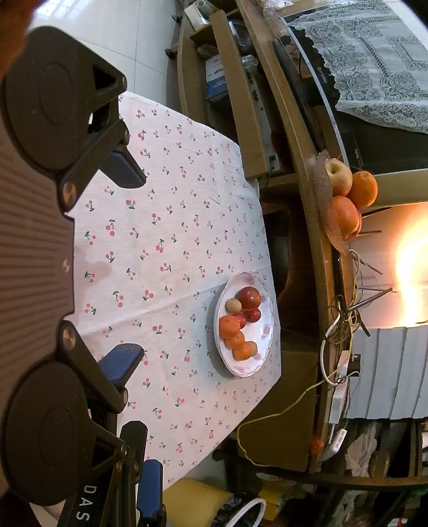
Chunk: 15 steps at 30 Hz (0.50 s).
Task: Organize fruits
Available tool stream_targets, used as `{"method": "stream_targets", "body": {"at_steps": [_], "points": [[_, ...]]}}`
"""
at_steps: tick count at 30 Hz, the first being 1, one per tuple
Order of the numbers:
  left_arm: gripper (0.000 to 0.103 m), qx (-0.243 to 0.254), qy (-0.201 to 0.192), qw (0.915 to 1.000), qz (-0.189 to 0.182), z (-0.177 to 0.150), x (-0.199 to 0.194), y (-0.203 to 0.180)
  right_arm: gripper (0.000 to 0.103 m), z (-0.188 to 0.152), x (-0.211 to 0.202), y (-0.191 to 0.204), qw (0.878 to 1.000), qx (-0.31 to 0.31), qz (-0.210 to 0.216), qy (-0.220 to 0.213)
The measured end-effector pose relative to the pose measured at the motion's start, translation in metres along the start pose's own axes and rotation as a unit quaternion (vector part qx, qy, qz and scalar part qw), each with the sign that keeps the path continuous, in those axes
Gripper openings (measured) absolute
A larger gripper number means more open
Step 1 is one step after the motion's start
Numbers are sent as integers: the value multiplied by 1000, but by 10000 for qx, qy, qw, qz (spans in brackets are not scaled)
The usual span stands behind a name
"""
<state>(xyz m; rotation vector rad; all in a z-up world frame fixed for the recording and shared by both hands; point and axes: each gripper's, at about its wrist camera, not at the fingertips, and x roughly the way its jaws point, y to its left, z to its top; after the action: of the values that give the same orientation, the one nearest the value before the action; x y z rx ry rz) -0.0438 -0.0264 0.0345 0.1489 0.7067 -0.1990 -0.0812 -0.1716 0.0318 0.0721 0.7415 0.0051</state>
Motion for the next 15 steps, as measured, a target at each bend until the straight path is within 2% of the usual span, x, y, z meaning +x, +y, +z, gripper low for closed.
{"method": "stream_targets", "body": {"at_steps": [15], "points": [[103, 20, 78, 10000, 33, -6, -4, -2, 46, -4, -3, 1, 10000, -24, -9, 68]]}}
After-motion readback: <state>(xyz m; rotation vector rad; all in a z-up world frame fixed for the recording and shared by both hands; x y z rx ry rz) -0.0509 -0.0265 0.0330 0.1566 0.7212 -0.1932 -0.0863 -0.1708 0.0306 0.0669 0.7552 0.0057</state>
